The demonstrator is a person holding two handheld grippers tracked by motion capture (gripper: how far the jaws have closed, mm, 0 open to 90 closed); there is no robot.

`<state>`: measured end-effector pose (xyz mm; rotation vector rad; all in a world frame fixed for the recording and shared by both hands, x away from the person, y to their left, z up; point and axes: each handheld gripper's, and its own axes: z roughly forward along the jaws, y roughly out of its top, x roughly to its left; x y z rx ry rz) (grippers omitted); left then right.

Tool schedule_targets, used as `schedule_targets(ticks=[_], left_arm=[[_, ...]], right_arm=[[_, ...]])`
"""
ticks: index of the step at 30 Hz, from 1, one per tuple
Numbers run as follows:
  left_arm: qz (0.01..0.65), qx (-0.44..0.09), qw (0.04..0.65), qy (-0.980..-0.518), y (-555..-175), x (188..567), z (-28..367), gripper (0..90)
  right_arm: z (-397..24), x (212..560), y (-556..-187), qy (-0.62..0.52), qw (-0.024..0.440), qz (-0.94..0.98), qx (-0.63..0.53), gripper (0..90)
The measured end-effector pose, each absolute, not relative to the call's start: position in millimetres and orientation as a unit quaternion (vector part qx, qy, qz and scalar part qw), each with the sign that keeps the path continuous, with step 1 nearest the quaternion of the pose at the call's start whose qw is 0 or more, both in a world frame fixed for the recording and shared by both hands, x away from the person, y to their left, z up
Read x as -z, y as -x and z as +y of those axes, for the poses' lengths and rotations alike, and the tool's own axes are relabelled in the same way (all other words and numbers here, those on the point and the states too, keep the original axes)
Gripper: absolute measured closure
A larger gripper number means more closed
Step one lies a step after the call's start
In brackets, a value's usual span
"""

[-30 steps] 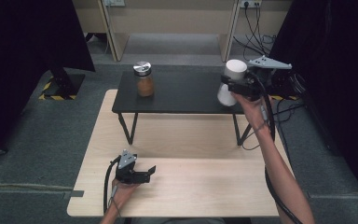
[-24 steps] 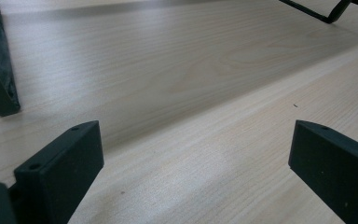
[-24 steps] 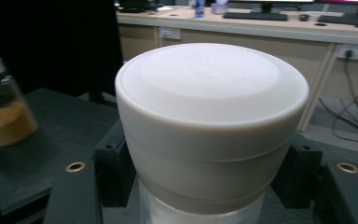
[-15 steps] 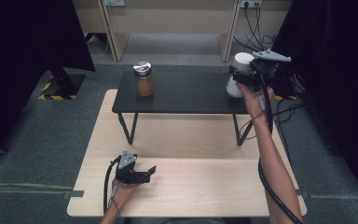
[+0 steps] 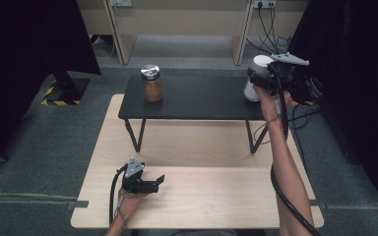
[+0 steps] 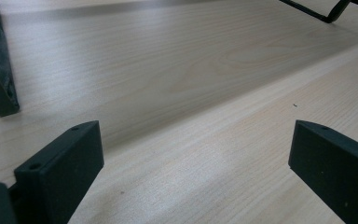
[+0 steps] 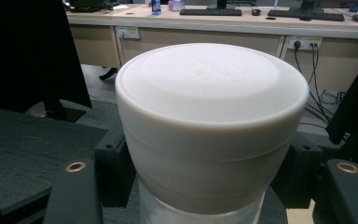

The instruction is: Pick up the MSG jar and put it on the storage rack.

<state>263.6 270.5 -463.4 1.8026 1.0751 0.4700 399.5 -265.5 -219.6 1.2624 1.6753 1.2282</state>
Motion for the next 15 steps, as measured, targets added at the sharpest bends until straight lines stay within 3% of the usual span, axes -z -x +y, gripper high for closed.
schedule_targets(ticks=[15], left_arm=[[0.44, -0.192, 0.476, -0.737, -263.7, 463.5, 270.6, 2.3]], right_arm=[[-261.7, 225.1, -406.6, -0.489, 0.349, 0.648, -0.469, 35.0]])
